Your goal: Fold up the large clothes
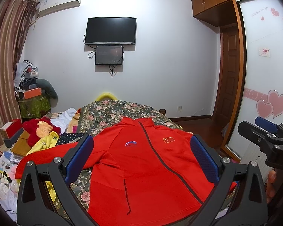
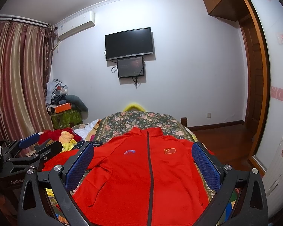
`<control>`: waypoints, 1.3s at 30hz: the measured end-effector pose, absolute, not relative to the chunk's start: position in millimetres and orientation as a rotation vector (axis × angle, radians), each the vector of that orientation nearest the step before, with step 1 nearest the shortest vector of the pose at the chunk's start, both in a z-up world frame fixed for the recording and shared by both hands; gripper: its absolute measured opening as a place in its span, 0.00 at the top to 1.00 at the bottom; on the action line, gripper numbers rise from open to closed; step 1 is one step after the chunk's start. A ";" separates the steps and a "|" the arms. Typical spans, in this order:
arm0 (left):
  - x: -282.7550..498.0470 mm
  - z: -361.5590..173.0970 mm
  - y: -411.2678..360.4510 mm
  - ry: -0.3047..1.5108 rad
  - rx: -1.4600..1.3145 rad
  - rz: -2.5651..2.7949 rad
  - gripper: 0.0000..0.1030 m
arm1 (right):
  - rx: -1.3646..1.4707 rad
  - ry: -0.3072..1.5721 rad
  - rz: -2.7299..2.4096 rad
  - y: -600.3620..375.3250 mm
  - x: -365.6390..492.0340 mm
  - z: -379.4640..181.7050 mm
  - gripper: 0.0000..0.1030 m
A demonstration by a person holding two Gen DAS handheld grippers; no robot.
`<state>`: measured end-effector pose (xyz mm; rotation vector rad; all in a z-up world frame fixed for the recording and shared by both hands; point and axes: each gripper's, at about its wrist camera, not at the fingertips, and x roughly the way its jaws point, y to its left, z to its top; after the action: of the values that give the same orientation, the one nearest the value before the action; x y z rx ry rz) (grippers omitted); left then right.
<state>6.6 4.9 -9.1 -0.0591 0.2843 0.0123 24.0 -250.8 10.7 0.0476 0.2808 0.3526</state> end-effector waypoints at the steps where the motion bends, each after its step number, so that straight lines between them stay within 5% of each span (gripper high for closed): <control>1: 6.1 -9.3 5.3 0.286 -0.061 0.012 0.00 | 0.047 0.281 0.352 -250.5 23.8 9.6 0.00; 39: 14.2 -13.0 4.7 0.301 -0.060 0.013 0.00 | 0.049 0.295 0.344 -247.8 30.8 6.9 0.00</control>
<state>14.2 4.7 -13.0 -0.0597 0.3012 0.0133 30.8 -247.8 6.9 0.0488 0.2947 0.3444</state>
